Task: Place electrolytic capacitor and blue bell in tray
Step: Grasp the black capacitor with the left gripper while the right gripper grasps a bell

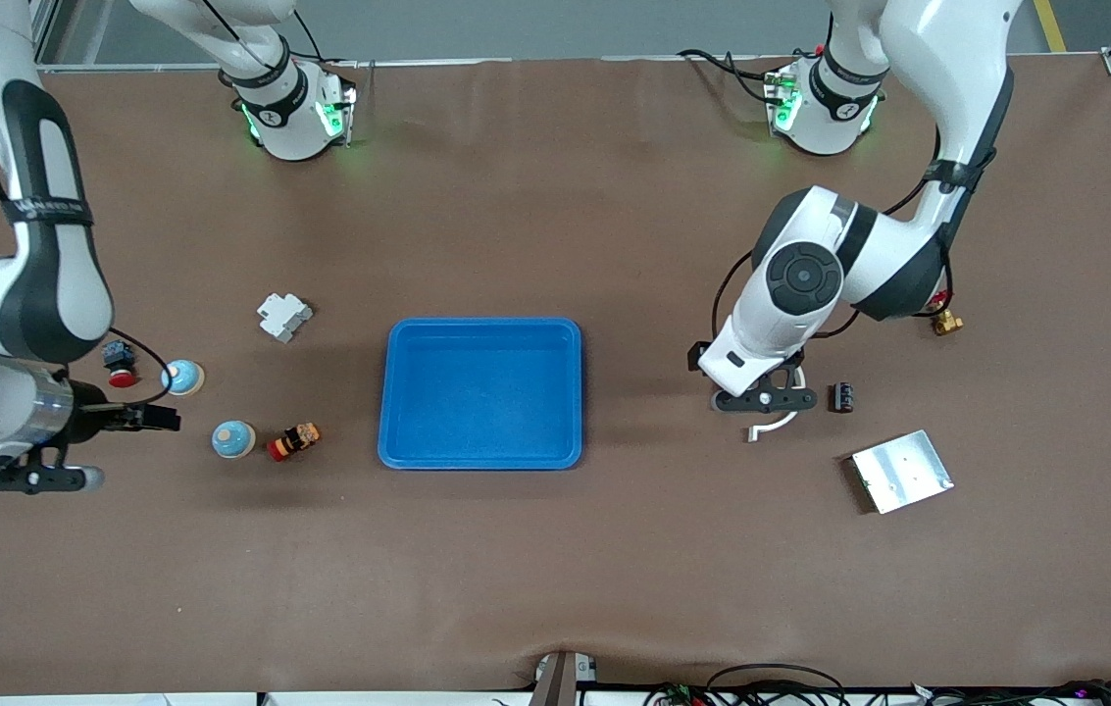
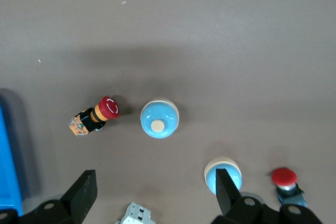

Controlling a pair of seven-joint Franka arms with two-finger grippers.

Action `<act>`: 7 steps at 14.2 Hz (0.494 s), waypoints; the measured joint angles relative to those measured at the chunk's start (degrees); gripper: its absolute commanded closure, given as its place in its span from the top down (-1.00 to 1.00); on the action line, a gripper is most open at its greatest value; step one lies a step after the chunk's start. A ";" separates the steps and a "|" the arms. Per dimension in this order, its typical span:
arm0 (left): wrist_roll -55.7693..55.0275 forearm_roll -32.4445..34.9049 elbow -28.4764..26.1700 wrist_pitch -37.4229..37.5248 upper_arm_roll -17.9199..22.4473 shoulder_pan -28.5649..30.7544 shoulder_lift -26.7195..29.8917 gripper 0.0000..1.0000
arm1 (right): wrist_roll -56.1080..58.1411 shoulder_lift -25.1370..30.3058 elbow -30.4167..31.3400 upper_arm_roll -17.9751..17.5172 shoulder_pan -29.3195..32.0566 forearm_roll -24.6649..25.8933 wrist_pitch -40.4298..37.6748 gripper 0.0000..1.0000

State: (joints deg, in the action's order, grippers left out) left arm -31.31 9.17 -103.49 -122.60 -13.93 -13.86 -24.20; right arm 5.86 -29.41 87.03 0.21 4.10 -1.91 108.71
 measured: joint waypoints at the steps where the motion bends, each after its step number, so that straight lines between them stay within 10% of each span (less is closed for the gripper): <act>1: -0.40 1.50 -0.44 -1.41 -0.01 -0.05 -0.63 1.00 | 1.30 -0.97 0.60 0.00 -0.05 -0.01 1.48 1.00; 7: -1.38 4.97 -5.48 -11.42 0.01 0.29 -2.88 1.00 | 9.81 -5.24 6.40 0.10 -1.02 0.12 13.74 1.00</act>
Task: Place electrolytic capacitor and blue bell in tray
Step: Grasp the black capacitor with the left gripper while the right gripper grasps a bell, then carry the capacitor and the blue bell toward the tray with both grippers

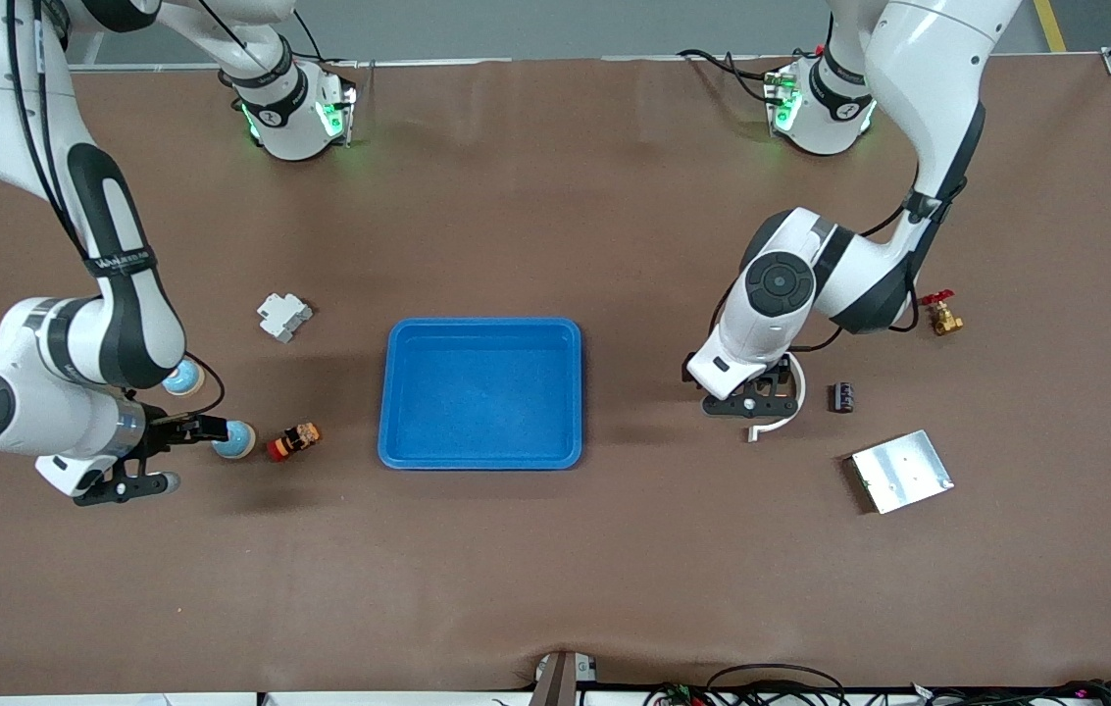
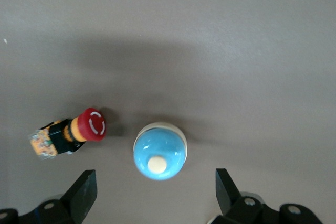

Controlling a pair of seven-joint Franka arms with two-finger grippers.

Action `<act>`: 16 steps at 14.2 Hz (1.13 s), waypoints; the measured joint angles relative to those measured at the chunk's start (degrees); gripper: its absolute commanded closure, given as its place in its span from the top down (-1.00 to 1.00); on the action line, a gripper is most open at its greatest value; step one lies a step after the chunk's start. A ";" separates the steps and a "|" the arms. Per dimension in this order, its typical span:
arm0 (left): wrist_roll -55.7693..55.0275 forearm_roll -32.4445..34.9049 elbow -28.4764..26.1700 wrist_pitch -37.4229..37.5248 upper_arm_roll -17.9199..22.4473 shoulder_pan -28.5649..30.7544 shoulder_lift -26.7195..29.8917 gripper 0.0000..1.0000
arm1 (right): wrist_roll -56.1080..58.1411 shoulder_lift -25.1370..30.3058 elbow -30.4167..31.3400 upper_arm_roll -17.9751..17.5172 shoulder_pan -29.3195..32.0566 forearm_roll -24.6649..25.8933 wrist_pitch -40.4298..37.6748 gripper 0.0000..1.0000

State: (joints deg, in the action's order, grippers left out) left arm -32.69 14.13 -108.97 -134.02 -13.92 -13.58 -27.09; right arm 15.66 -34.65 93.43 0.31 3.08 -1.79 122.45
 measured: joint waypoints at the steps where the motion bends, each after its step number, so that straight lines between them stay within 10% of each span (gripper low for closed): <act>1: 0.00 0.03 -0.37 -1.12 0.02 0.08 -0.55 1.00 | 2.00 -0.63 0.18 0.16 0.14 0.00 0.83 1.00; 16: -0.04 4.12 -2.91 -9.31 0.78 1.22 -6.88 0.99 | 0.40 -3.85 4.89 0.67 -1.41 -0.01 8.08 1.00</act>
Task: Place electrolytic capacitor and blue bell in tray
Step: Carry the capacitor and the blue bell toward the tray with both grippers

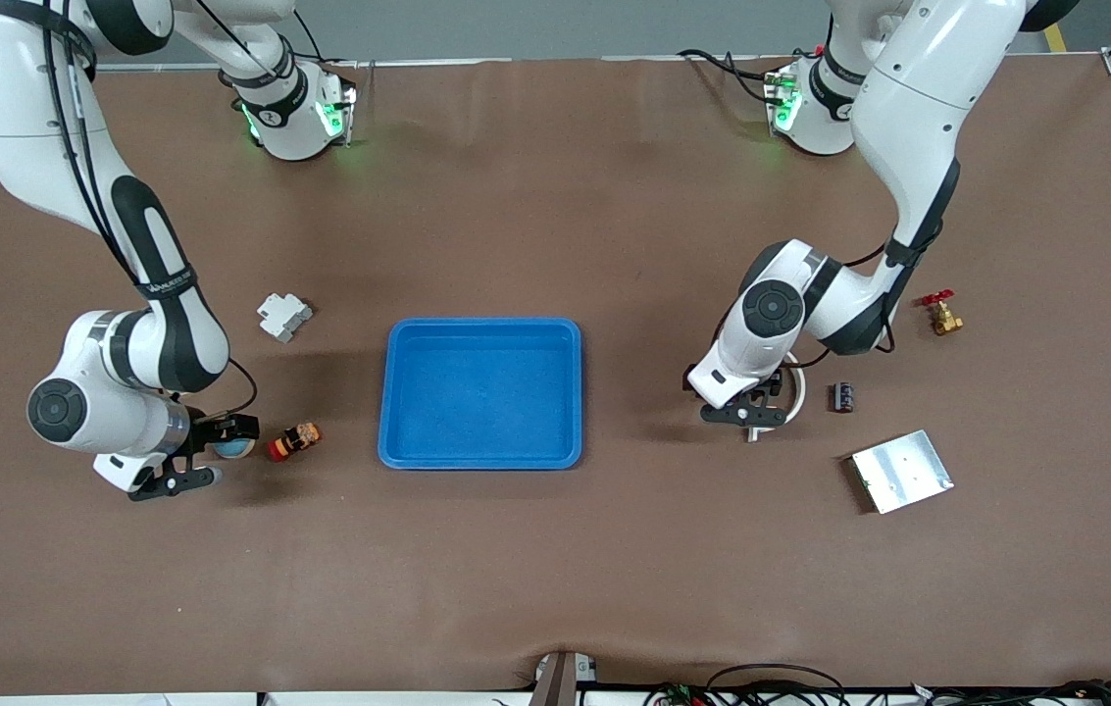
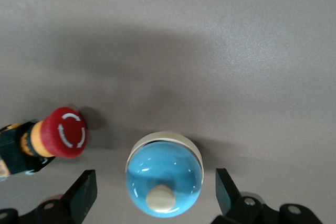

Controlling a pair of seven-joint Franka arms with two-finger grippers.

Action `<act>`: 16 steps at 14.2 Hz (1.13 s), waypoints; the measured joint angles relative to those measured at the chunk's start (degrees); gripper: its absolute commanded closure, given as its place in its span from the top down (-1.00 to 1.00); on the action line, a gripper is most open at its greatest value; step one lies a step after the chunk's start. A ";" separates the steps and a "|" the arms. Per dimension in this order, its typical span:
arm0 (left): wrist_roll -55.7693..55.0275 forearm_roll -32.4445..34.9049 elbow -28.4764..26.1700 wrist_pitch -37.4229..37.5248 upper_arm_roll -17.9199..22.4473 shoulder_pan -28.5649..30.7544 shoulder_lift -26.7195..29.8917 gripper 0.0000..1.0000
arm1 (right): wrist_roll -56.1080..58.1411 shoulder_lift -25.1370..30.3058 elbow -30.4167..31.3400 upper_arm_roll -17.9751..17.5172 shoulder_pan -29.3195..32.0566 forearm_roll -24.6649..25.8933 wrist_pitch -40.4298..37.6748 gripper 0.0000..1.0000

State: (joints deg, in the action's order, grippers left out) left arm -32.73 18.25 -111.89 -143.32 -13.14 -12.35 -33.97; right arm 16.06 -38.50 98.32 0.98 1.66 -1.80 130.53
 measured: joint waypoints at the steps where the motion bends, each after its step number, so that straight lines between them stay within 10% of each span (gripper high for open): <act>1: 0.00 0.02 -0.15 0.00 0.00 0.01 -0.09 0.74 | 0.00 -0.20 0.12 0.03 0.02 0.00 0.34 1.00; 4: -2.37 0.08 -0.31 -0.01 0.01 0.46 -0.23 0.32 | 0.00 -0.84 0.81 0.03 0.01 0.00 1.58 1.00; 8: -4.15 0.09 -0.20 -0.51 -0.14 0.48 -0.15 -1.00 | 0.00 -1.14 1.16 0.14 0.11 0.00 2.04 1.00; 16: -16.27 0.22 1.49 -0.52 -0.09 0.74 0.17 -1.00 | 0.01 -0.90 0.52 0.23 0.69 -0.10 0.82 -0.53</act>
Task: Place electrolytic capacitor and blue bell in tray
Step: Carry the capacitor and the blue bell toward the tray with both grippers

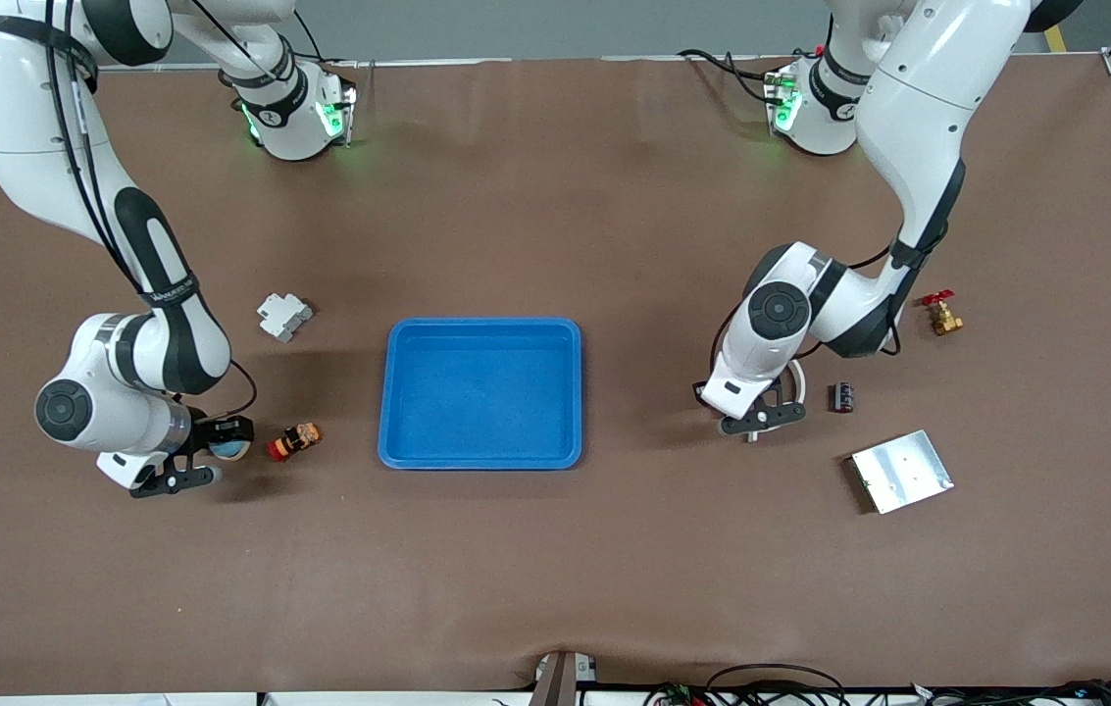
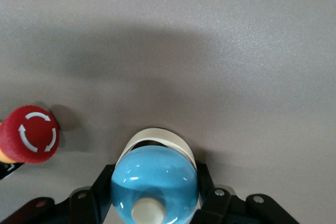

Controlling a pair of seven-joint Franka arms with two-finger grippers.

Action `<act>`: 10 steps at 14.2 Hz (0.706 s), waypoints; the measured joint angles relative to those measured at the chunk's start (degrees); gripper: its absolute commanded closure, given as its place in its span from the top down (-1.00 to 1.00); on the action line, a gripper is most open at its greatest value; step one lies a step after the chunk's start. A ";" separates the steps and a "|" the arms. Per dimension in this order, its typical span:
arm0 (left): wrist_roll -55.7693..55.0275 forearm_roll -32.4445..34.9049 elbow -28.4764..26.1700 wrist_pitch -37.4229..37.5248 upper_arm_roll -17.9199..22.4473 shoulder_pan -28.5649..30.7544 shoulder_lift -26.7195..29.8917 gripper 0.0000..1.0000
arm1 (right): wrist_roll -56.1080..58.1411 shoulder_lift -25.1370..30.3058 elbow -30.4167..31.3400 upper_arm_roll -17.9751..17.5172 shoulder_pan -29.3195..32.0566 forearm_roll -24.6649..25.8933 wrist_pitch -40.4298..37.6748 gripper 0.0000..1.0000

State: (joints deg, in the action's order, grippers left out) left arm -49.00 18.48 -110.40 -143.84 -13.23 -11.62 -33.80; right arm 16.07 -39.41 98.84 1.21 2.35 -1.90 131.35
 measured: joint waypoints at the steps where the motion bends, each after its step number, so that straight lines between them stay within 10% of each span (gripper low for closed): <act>1: -1.01 0.00 0.39 0.00 0.01 0.07 0.05 -1.00 | 0.00 0.07 -0.69 -0.08 -0.02 0.00 -1.62 -0.59; 10: -26.04 -0.21 5.38 -0.01 -0.65 -0.23 0.88 -1.00 | -13.86 2.32 -9.19 -1.64 -8.07 -5.68 -18.57 -0.67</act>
State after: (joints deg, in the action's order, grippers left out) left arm -75.04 18.27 -105.01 -143.85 -13.88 -11.84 -32.93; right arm 2.21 -37.09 89.64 -0.43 -5.72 -7.58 112.78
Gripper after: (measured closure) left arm 0.692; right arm 0.335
